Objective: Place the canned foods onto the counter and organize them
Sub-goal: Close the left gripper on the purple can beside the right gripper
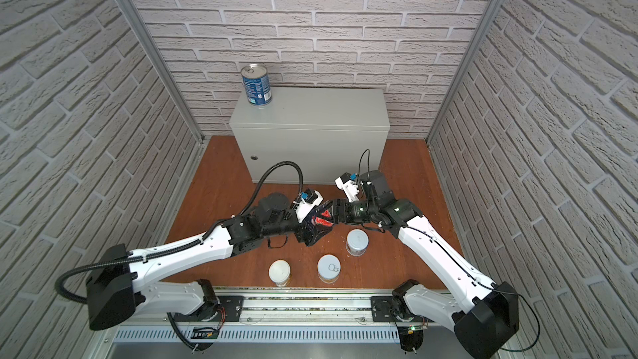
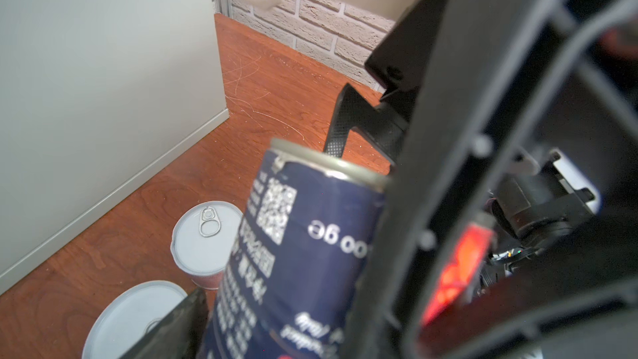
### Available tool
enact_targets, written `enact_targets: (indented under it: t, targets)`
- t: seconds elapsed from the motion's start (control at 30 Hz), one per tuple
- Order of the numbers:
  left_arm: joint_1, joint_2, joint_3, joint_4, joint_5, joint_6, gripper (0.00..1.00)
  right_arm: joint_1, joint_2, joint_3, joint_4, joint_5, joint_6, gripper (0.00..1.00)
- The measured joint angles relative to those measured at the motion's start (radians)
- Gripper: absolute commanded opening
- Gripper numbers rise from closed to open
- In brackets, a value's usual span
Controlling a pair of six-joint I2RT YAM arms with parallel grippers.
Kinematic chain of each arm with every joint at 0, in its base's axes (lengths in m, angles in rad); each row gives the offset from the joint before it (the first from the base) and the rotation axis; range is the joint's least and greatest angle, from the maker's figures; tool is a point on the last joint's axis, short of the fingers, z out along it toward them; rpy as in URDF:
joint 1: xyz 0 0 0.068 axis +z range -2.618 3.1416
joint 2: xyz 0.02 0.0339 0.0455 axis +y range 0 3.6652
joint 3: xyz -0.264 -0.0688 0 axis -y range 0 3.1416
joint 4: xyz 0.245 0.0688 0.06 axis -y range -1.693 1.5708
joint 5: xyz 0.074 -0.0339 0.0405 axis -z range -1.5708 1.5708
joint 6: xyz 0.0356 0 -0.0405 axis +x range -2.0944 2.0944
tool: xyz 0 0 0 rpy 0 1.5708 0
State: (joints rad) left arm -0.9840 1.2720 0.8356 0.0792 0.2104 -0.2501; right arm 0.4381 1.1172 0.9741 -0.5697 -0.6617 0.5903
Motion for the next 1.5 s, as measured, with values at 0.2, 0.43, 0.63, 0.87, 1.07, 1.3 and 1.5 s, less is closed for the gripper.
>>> enact_targets:
  t: [0.2, 0.43, 0.63, 0.87, 1.07, 1.3, 1.5]
  targets:
    - [0.000, 0.000, -0.007, 0.000, 0.009, 0.021, 0.85, -0.005, 0.023, 0.010, -0.012, -0.018, -0.008, 0.49]
    - [0.000, 0.013, -0.009, -0.002, 0.024, 0.031, 0.80, -0.008, 0.048, 0.019, -0.027, -0.025, -0.023, 0.48]
    - [0.000, 0.022, -0.009, 0.002, 0.019, 0.030, 0.70, -0.010, 0.057, 0.024, -0.032, -0.024, -0.031, 0.48]
    - [-0.003, 0.032, -0.008, 0.013, 0.000, 0.020, 0.54, -0.011, 0.058, 0.024, -0.035, -0.019, -0.042, 0.48]
    - [-0.008, 0.036, -0.005, 0.011, -0.019, -0.008, 0.47, -0.011, 0.058, 0.026, -0.041, -0.008, -0.052, 0.49]
    - [-0.012, 0.056, 0.018, 0.004, -0.049, -0.061, 0.43, -0.012, 0.057, 0.023, -0.020, 0.018, -0.051, 0.54]
    - [-0.013, 0.065, 0.029, -0.003, -0.065, -0.092, 0.41, -0.015, 0.035, -0.015, 0.041, 0.032, -0.025, 0.66]
